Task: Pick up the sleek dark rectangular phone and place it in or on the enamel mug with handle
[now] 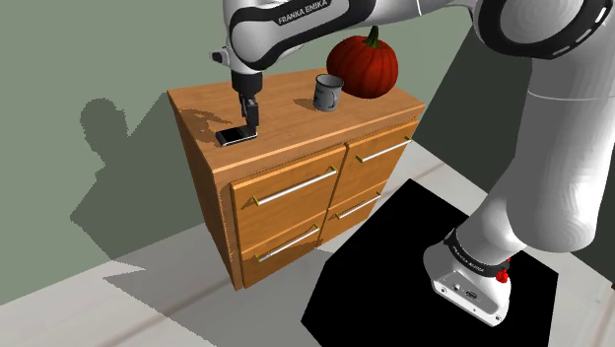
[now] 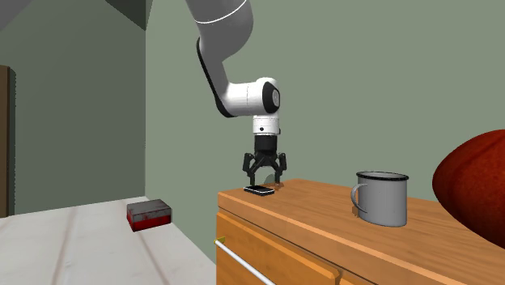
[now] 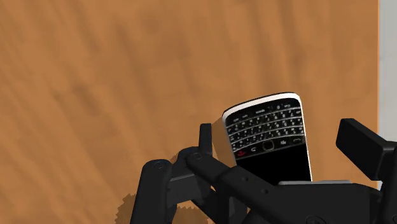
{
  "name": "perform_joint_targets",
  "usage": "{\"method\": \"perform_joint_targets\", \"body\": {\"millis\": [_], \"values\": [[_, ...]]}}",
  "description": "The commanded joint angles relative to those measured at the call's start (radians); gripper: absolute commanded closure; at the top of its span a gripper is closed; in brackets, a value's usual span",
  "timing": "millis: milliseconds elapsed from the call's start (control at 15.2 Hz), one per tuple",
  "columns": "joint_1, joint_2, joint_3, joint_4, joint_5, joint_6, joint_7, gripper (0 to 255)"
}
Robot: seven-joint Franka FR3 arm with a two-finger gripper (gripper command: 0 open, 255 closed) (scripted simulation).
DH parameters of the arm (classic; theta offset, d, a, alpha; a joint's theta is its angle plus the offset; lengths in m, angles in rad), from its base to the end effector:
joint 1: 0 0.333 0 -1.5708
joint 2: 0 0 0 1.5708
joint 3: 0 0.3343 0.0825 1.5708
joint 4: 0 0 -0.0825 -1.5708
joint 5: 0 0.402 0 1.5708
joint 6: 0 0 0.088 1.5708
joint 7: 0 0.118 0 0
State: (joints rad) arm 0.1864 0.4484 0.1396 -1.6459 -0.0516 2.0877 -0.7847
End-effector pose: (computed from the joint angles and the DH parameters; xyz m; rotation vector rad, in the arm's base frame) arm 0.6635 0.2098 0.3529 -2.6463 -1.6640 -0.0026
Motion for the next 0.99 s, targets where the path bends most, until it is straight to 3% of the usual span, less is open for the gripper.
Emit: {"method": "perform_joint_targets", "body": {"millis": [0,726,792,924], "values": [[0.001,0.016,-0.001,-0.005,-0.002,0.021,0.0,0],[0.002,0.031,-0.002,-0.018,-0.005,0.049,0.001,0],[0.002,0.031,-0.002,-0.018,-0.005,0.049,0.001,255],[0.002,0.03,-0.002,-0.018,-0.005,0.049,0.001,255]]}}
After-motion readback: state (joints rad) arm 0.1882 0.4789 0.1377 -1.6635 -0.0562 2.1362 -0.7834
